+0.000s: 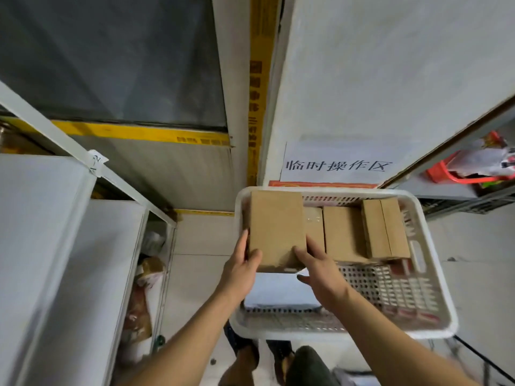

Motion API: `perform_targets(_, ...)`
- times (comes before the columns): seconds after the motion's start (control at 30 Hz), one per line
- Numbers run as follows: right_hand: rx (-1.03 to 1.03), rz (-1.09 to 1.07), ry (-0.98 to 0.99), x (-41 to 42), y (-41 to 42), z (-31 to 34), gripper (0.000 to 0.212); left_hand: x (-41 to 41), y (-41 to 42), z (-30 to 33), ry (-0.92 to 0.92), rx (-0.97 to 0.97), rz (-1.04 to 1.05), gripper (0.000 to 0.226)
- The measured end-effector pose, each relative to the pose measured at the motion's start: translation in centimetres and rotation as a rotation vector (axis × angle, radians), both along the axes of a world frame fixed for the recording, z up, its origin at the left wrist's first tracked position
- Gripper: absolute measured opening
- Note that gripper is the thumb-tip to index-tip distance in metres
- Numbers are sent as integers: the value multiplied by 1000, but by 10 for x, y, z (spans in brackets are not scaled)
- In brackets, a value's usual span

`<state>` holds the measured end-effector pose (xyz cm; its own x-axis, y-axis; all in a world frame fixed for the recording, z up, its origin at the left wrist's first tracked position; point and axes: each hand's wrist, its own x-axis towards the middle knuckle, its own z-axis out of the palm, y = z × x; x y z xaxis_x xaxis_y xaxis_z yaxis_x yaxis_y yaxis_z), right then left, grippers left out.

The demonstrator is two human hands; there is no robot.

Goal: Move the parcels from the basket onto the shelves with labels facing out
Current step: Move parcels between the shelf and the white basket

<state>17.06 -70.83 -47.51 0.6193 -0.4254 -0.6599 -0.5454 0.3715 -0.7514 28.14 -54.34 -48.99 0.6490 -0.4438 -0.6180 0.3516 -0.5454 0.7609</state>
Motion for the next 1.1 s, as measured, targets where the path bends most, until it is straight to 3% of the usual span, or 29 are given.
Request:
perform_targets(0.27, 50, 22, 76, 31, -18, -95, 32, 29, -41, -74, -28, 280, -38, 64)
perform_targets(0.53, -29, 27, 72, 43, -22, -118, 47, 25, -62, -86, -89, 382, 51, 70)
perform_targets(0.67, -70, 69, 114, 43, -24, -97, 50, 28, -49, -70, -73, 328, 27, 64)
perform_targets(0.8, -190, 218, 150, 33, -28, -66, 47, 27, -30, -33, -150, 291, 0, 43)
perform_targets(0.97, -413, 418, -9, 26, -20, -13, 35, 18, 13, 26, -252, 297, 44, 34)
perform_targets(1.1, -504, 591, -125, 54, 6, 40, 17, 7, 60, 79, -341, 303, 196, 33)
